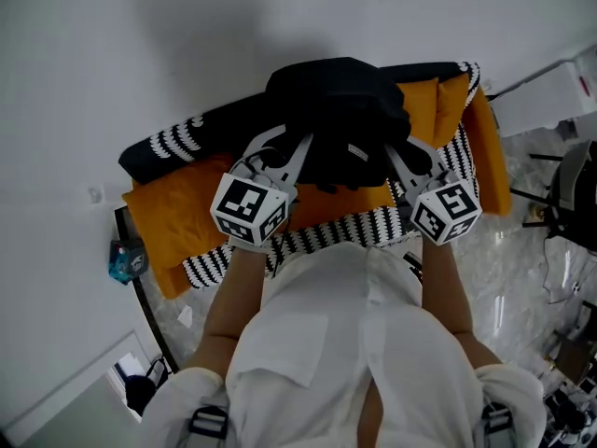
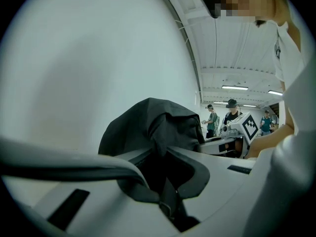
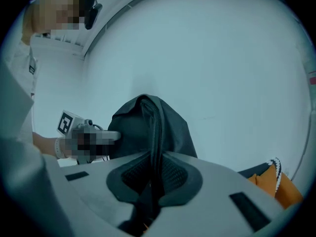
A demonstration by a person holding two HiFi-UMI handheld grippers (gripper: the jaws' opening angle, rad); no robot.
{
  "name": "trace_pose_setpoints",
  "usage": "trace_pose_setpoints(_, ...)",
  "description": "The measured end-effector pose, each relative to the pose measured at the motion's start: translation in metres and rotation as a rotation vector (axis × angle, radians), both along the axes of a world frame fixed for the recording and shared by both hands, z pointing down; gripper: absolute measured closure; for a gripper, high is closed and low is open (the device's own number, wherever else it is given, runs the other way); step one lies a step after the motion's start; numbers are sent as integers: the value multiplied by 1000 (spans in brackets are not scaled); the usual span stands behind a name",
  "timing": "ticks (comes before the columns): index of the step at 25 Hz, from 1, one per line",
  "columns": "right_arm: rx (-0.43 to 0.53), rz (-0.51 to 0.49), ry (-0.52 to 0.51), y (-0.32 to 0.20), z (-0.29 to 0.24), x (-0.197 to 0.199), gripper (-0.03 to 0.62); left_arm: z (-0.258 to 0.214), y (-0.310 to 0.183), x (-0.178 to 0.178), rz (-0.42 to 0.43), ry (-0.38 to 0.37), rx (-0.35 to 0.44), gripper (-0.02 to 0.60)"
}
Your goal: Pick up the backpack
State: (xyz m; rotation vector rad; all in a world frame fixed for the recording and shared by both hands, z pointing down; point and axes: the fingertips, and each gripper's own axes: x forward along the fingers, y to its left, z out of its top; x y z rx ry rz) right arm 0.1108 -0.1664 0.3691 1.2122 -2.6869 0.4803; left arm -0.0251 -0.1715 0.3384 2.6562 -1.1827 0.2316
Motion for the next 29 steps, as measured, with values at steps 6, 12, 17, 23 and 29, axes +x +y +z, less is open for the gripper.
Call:
trace_pose_setpoints(6,61,7,-3,0,-22,2,549,-23,-1,3,8,24,51,543)
trace_pose_setpoints(12,83,1,6,0,-30,1,549,-30,-1,3,10,42,62,543)
trace_pose_setpoints(17,85,-10,9,0,-32,-2,549,-33,0,1,12,51,63,543)
trace_pose_setpoints(23,77,-26,7,6,-28,-2,549,-31,5,4,15,47,58,543)
trace_pose_setpoints(29,75,-28,9,7,-27,-2,549,-29,5,5,17,51,51,543)
